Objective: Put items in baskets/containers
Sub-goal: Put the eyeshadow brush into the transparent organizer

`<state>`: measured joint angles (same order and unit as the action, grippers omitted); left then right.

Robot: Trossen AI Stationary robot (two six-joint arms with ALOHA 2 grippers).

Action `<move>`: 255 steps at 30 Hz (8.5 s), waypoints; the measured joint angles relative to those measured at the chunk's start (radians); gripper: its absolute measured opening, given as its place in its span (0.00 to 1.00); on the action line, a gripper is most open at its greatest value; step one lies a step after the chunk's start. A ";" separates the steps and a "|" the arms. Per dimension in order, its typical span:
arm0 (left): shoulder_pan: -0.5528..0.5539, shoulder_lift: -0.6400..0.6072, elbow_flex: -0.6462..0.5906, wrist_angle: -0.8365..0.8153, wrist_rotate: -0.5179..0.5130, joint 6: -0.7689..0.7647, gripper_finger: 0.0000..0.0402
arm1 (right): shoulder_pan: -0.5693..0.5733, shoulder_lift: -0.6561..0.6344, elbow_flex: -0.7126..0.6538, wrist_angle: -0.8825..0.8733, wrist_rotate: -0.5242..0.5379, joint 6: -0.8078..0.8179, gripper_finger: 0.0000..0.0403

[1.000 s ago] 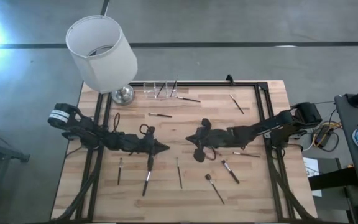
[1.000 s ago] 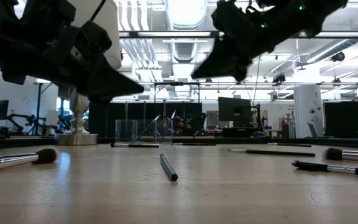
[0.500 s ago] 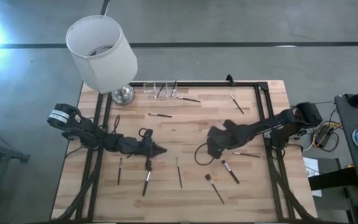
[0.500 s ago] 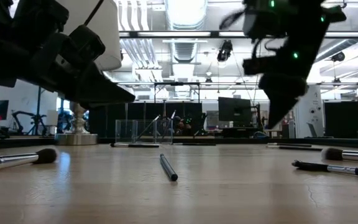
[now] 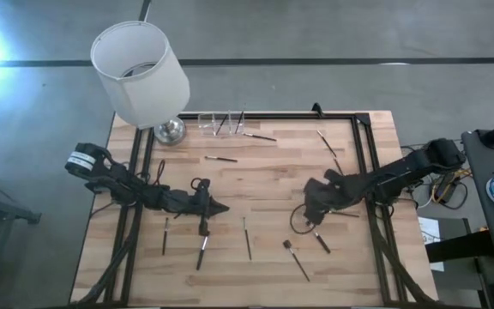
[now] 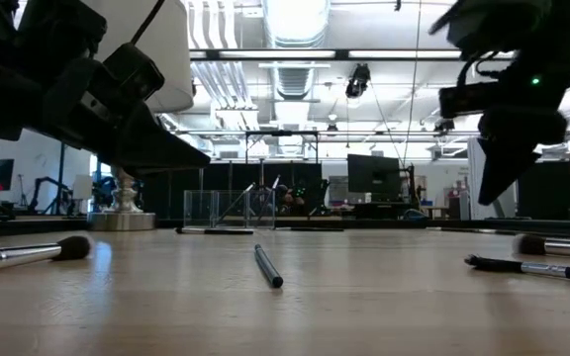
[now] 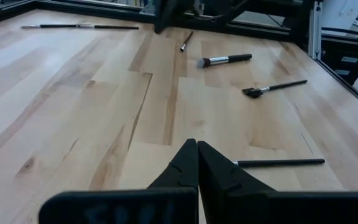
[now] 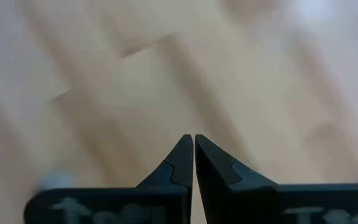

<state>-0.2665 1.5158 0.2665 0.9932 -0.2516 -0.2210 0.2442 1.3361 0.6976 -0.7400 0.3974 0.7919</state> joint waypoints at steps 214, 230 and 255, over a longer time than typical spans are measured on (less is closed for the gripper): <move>0.005 0.001 -0.051 0.113 0.008 0.046 0.05 | -0.264 0.720 0.710 0.036 -0.303 -1.299 0.38; 0.005 0.001 -0.050 0.113 0.008 0.044 0.05 | -0.286 0.760 0.717 0.044 -0.361 -1.319 0.13; 0.023 0.001 -0.198 0.355 -0.117 -0.052 0.00 | -0.307 0.764 0.678 0.314 -0.394 -1.067 0.04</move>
<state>-0.2436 1.5165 0.0683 1.3479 -0.3684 -0.2726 -0.0628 2.1002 1.3756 -0.4258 0.0030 -0.2752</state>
